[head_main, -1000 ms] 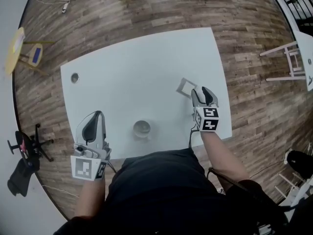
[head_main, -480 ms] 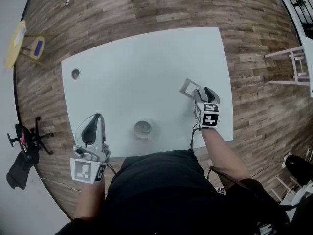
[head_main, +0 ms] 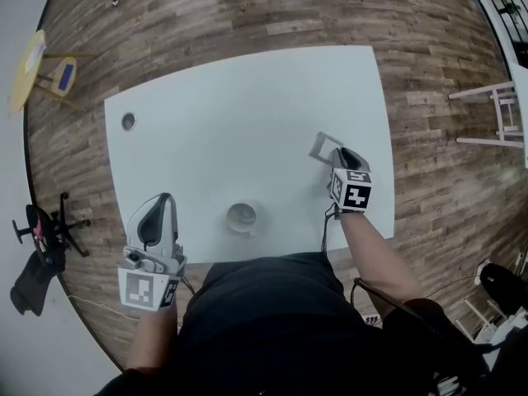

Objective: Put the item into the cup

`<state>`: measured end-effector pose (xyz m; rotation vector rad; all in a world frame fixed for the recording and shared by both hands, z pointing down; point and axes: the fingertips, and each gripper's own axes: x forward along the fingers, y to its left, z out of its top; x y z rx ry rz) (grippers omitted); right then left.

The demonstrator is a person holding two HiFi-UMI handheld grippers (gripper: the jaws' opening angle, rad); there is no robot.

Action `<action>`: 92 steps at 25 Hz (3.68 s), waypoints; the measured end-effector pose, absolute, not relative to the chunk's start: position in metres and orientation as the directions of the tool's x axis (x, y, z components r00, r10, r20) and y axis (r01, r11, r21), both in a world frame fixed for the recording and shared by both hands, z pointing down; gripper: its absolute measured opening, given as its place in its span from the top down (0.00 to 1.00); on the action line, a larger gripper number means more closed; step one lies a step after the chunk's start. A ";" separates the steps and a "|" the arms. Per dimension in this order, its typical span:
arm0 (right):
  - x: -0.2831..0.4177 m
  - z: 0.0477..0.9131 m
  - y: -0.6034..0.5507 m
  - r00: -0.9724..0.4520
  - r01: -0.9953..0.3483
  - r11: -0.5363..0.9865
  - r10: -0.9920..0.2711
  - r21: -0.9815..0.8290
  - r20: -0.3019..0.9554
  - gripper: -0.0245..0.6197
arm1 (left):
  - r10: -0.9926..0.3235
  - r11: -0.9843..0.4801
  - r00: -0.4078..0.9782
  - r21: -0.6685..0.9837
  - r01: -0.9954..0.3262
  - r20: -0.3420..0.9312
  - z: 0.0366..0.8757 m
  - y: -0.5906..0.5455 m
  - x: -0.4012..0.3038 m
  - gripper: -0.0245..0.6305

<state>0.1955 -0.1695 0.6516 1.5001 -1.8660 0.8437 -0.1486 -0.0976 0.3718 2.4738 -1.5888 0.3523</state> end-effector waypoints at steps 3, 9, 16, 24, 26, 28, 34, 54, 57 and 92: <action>0.198 0.652 -0.171 -0.195 -0.979 0.167 -0.604 -0.116 0.773 0.87 | -0.870 -0.410 0.398 0.020 -0.912 0.292 0.371 -0.096 -0.148 0.96; 0.200 0.653 -0.174 -0.219 -0.976 0.125 -0.614 -0.181 0.758 0.94 | -0.875 -0.408 0.391 0.000 -0.913 0.285 0.369 -0.091 -0.156 0.96; 0.198 0.648 -0.173 -0.222 -0.974 0.111 -0.628 -0.197 0.746 0.95 | -0.881 -0.418 0.395 -0.037 -0.908 0.260 0.367 -0.084 -0.163 0.96; 0.192 0.626 -0.171 -0.230 -0.972 0.127 -0.668 -0.196 0.708 0.95 | -0.891 -0.408 0.396 -0.009 -0.913 0.221 0.359 -0.081 -0.162 0.96; 0.191 0.620 -0.169 -0.235 -0.971 0.137 -0.679 -0.194 0.696 0.95 | -0.893 -0.407 0.398 0.002 -0.914 0.210 0.356 -0.080 -0.158 0.96; 0.189 0.614 -0.165 -0.241 -0.970 0.148 -0.688 -0.193 0.685 0.95 | -0.894 -0.406 0.399 0.011 -0.914 0.205 0.355 -0.077 -0.156 0.96; 0.183 0.601 -0.159 -0.250 -0.968 0.171 -0.709 -0.183 0.659 0.95 | -0.890 -0.435 0.422 -0.046 -0.899 0.176 0.363 -0.062 -0.164 0.96; 0.156 0.554 -0.149 -0.294 -0.954 0.272 -0.758 -0.127 0.582 0.95 | -0.904 -0.420 0.412 -0.059 -0.906 0.109 0.354 -0.047 -0.177 0.96; 0.151 0.543 -0.149 -0.311 -0.947 0.299 -0.766 -0.117 0.563 0.95 | -0.903 -0.425 0.418 -0.061 -0.903 0.099 0.352 -0.048 -0.175 0.96; 0.130 0.386 -0.123 -0.386 -0.922 0.374 -0.883 -0.098 0.267 0.95 | -0.869 -0.491 0.494 -0.116 -0.863 0.002 0.331 -0.060 -0.153 0.96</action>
